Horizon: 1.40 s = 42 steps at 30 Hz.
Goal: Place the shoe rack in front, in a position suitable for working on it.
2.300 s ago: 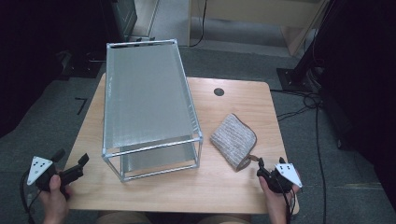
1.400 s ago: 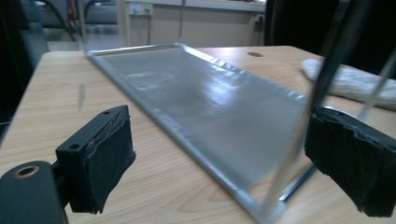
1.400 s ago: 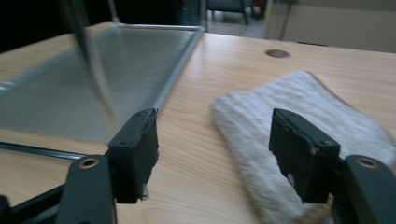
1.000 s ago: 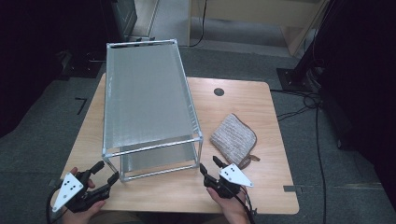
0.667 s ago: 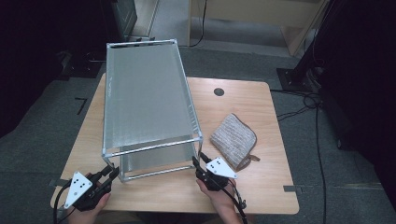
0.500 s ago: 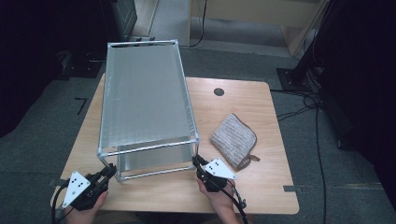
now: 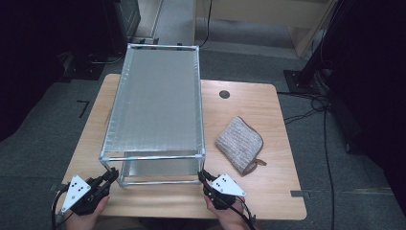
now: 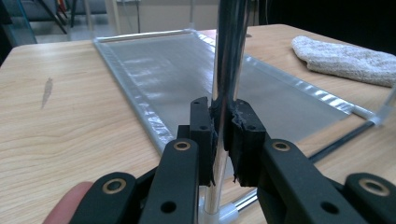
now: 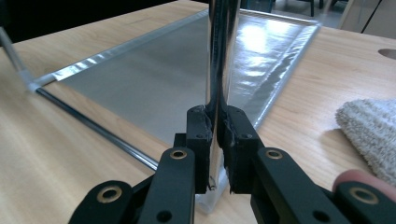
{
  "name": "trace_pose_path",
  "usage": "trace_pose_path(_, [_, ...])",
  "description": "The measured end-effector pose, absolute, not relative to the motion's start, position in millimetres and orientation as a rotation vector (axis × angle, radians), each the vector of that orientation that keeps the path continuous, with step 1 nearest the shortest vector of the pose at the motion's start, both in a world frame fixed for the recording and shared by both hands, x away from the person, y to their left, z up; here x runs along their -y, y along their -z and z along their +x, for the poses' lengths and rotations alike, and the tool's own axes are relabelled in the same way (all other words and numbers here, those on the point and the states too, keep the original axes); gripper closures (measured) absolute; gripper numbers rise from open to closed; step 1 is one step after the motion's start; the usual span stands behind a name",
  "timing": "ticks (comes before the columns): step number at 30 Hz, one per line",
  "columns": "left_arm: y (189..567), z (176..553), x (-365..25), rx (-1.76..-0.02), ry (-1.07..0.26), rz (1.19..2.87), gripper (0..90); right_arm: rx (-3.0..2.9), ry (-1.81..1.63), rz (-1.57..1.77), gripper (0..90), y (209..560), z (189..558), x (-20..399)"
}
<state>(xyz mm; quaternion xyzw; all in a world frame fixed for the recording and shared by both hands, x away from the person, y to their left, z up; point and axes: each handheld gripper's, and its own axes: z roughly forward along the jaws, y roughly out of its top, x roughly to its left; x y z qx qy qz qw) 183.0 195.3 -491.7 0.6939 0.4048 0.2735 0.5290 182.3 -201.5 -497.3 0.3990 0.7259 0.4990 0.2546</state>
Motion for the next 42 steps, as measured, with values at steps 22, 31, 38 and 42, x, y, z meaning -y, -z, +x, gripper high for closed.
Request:
trace_pose_path(22, [494,188,-214,-1.023,-0.673,1.600,80.9,-2.071,-1.504,0.857,48.7,496,170,188])
trace_pose_path(31, [494,188,-215,-1.017,-0.670,1.601,80.8,-1.929,-1.564,0.905,38.8,480,176,248])
trace_pose_path(38, [496,186,-210,-0.956,-0.638,1.621,80.6,-1.778,-1.319,1.162,39.2,485,203,280])
trace_pose_path(42, [497,183,-204,-0.858,-0.586,1.648,80.2,-1.718,-1.167,1.292,36.6,489,228,290])
